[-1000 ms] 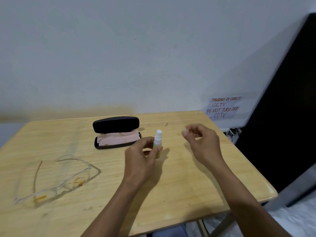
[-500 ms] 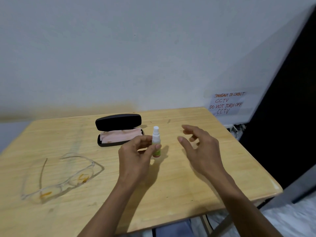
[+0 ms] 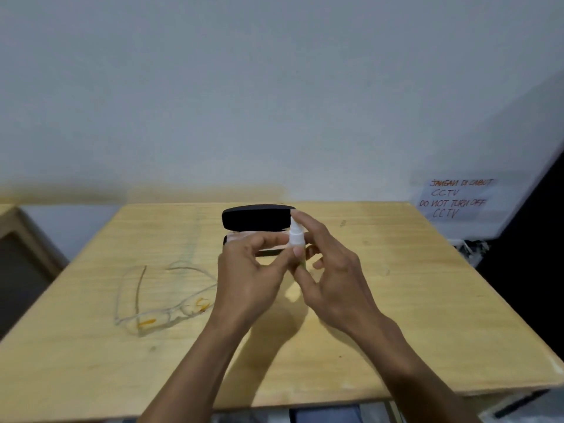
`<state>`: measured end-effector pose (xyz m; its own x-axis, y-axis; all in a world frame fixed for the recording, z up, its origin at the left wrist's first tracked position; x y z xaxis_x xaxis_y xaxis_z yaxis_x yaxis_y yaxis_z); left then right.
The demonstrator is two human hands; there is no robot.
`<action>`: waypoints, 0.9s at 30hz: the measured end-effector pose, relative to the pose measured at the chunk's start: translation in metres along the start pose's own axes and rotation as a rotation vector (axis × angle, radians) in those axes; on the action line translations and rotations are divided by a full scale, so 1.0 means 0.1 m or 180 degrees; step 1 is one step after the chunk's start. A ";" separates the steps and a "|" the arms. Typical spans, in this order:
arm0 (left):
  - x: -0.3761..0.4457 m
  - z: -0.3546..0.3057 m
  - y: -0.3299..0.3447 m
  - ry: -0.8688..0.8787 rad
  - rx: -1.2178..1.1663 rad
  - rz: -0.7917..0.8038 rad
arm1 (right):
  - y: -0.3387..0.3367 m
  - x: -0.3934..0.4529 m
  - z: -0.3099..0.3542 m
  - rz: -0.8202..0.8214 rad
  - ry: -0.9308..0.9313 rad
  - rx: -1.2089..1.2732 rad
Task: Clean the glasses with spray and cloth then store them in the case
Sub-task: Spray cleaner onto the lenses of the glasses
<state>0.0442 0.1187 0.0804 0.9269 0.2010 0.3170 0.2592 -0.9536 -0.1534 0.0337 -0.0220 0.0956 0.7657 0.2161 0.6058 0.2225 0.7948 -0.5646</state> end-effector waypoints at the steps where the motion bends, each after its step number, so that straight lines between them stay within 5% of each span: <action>1: 0.01 0.01 -0.11 -0.0022 0.0135 -0.0089 | 0.01 0.02 0.01 -0.0061 0.0033 0.0114; 8: -0.04 0.05 -1.02 0.0095 0.1245 -0.0467 | 0.26 0.08 -0.07 -0.0066 0.0597 0.1092; 17: -0.19 0.37 -1.42 0.0084 0.2821 0.0593 | 0.55 0.01 -0.02 0.0035 0.0838 0.1575; 27: -0.23 0.38 -1.29 0.0301 0.3242 0.0775 | 0.64 -0.09 -0.01 0.0197 0.1011 0.1619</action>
<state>0.0002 0.2453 0.0571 0.9711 -0.0308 0.2369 0.2152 -0.3176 -0.9235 0.0411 0.0266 0.0533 0.9283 0.1529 0.3390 -0.0849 0.9746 -0.2071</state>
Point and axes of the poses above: each hand's wrist, its own x-axis towards the middle knuckle, its own y-axis out of the palm, z = x × y, the point moved 10 cm from there along x, towards the middle knuckle
